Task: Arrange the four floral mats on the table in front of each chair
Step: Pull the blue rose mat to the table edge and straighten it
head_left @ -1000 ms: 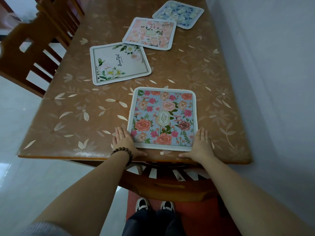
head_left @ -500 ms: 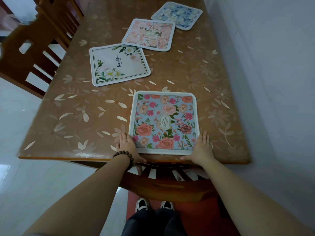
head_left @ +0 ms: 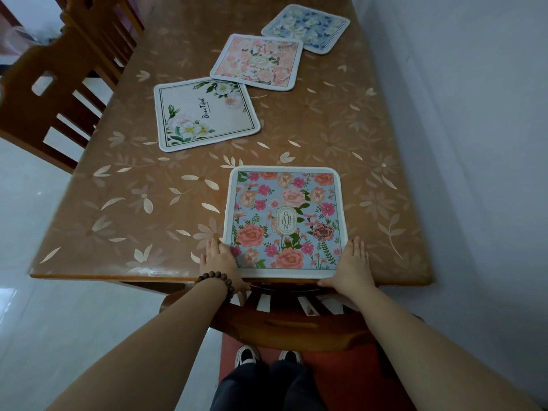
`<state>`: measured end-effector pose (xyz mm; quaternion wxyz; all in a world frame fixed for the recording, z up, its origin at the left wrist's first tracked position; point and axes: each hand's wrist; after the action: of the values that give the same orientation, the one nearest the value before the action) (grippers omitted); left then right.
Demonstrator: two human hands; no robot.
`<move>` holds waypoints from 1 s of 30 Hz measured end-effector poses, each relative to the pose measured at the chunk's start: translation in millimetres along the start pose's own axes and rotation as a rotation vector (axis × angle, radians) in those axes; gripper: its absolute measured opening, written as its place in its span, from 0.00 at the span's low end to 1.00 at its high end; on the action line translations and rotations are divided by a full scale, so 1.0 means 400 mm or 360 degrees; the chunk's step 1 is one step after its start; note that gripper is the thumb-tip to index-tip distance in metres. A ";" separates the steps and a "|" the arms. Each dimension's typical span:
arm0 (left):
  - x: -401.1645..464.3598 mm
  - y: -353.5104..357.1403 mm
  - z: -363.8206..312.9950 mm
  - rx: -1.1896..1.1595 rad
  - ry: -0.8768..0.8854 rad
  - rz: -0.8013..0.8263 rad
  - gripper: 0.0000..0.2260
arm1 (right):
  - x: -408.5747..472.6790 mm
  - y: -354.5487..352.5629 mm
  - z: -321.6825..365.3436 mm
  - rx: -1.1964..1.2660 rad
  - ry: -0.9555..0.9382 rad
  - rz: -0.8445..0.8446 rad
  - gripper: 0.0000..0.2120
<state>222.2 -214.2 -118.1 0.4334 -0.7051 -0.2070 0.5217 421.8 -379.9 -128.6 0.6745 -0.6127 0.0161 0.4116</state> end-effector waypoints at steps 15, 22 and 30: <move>0.015 0.011 -0.004 -0.0071 -0.0020 -0.0122 0.53 | 0.000 0.008 -0.004 0.0038 -0.0025 -0.0038 0.64; 0.020 0.014 -0.010 0.0147 -0.0013 -0.0066 0.61 | -0.002 0.004 -0.003 -0.0094 -0.0043 -0.0011 0.65; 0.021 -0.033 -0.005 0.0042 0.0260 -0.0174 0.53 | -0.007 -0.055 0.033 -0.0152 -0.0237 -0.0167 0.53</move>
<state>229.2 -201.5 -111.5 0.4858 -0.7273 -0.2021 0.4406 426.2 -368.3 -106.0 0.6645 -0.6118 -0.0857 0.4205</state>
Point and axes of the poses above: each hand's wrist, its own x-axis towards the middle knuckle, its own y-axis out of the palm, z = x × y, and after that the axes turned 1 degree about x, right-handed
